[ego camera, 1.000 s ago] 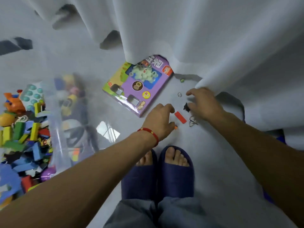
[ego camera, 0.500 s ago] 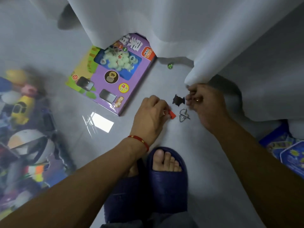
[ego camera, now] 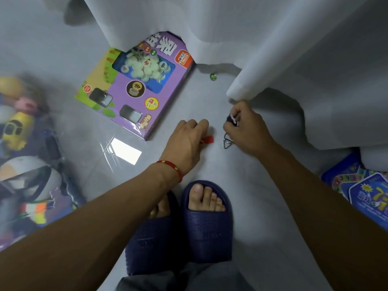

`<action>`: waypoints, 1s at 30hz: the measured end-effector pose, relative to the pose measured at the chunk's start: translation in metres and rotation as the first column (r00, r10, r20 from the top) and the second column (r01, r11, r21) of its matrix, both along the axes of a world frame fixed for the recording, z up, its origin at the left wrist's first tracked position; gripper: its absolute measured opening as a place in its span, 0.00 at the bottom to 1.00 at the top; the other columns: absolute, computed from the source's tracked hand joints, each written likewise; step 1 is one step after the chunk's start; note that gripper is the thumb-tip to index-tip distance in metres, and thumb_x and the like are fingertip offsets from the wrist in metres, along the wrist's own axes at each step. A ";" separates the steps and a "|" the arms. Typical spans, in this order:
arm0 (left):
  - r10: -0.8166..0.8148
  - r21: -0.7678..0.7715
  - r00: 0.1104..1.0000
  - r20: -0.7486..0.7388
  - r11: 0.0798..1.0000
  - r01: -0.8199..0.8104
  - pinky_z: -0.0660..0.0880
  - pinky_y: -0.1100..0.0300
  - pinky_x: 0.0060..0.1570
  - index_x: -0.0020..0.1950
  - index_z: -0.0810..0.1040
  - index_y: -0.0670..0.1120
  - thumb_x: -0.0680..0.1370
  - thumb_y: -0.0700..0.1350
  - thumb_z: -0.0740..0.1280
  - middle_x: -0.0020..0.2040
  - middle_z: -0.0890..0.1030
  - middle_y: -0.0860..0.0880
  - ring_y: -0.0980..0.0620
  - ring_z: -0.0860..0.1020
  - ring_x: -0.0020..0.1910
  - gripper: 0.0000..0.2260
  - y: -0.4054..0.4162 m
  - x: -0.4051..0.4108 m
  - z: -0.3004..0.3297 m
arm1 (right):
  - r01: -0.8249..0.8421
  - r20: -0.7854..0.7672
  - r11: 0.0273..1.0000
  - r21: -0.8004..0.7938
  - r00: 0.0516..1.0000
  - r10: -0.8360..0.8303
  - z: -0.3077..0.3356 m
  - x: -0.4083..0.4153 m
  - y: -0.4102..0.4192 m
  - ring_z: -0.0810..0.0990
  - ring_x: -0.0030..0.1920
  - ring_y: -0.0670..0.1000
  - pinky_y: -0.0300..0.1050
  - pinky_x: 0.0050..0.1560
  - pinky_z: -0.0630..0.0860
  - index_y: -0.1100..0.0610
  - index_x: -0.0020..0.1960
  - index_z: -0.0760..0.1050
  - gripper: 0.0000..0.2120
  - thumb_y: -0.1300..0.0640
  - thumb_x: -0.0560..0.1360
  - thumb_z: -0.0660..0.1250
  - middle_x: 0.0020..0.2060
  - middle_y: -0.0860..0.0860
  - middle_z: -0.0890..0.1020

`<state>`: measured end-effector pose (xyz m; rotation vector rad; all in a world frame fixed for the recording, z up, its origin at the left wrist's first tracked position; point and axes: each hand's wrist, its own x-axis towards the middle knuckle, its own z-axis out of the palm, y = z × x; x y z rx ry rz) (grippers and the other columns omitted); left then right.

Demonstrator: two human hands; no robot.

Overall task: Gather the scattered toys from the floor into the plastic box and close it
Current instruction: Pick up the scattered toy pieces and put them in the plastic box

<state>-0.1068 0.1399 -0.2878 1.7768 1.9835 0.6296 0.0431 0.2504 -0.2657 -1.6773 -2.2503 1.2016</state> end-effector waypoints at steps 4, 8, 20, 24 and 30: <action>0.236 -0.124 0.942 0.238 0.970 -0.211 0.67 0.54 0.35 0.44 0.69 0.44 0.75 0.43 0.73 0.38 0.75 0.47 0.45 0.71 0.36 0.12 0.003 0.001 0.008 | 0.368 -0.287 0.827 -0.424 0.812 -0.508 0.004 0.019 -0.012 0.71 0.27 0.49 0.43 0.28 0.67 0.57 0.53 0.73 0.10 0.67 0.76 0.57 0.33 0.54 0.78; 0.542 -0.382 0.669 0.508 0.838 -0.389 0.79 0.46 0.43 0.43 0.72 0.47 0.72 0.49 0.75 0.42 0.81 0.45 0.42 0.80 0.41 0.13 0.010 -0.004 0.015 | 0.215 -0.075 0.967 -0.139 0.971 -0.226 -0.001 0.036 -0.026 0.75 0.36 0.46 0.40 0.38 0.71 0.53 0.58 0.75 0.09 0.59 0.81 0.60 0.43 0.51 0.81; 0.710 -0.566 0.244 0.661 0.685 -0.459 0.83 0.46 0.45 0.53 0.74 0.32 0.75 0.38 0.73 0.48 0.81 0.31 0.39 0.83 0.41 0.14 0.012 -0.003 0.031 | 0.085 -0.092 0.996 0.023 0.992 -0.083 -0.009 0.002 -0.018 0.73 0.34 0.48 0.39 0.38 0.72 0.61 0.45 0.69 0.07 0.60 0.77 0.67 0.37 0.53 0.76; 0.687 -0.628 -0.021 0.726 0.651 -0.427 0.81 0.55 0.42 0.52 0.74 0.38 0.76 0.35 0.71 0.52 0.81 0.31 0.41 0.81 0.44 0.09 0.022 -0.010 0.038 | 0.171 -0.209 0.985 -0.033 0.962 -0.175 -0.001 -0.036 0.012 0.79 0.38 0.39 0.41 0.43 0.75 0.60 0.48 0.70 0.05 0.59 0.78 0.64 0.40 0.52 0.82; 0.671 -0.627 -0.083 0.736 0.632 -0.456 0.79 0.58 0.39 0.49 0.73 0.38 0.75 0.34 0.72 0.53 0.80 0.29 0.42 0.80 0.43 0.08 0.029 -0.022 0.041 | -0.174 0.191 0.927 0.332 0.975 0.115 -0.006 -0.076 0.050 0.79 0.47 0.52 0.42 0.42 0.79 0.56 0.68 0.65 0.16 0.60 0.82 0.62 0.54 0.57 0.80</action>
